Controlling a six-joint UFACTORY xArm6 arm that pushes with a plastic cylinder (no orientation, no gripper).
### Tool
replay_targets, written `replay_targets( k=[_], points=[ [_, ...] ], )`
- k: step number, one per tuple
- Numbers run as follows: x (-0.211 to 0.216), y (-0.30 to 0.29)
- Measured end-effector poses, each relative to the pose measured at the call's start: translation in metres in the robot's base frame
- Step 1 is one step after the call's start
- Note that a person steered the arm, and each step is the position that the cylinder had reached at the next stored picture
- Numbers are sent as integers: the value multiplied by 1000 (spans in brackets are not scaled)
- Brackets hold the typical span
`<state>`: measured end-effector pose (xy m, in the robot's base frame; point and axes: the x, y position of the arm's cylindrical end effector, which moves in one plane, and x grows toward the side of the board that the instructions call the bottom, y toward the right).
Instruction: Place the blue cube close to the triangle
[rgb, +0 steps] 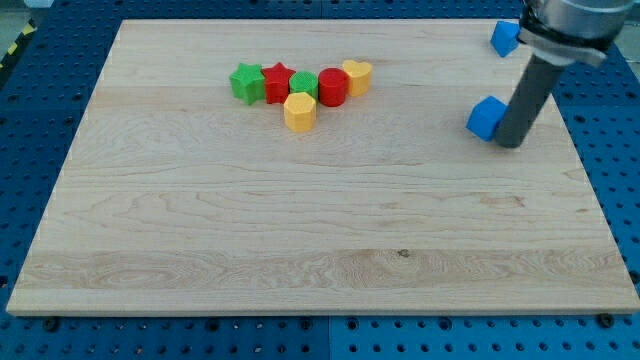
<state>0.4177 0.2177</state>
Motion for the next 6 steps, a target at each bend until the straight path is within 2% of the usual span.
replay_targets(
  k=[1, 2, 4, 6],
  points=[
    [52, -3],
    [72, -32],
    [-13, -30],
    [-9, -25]
  ],
)
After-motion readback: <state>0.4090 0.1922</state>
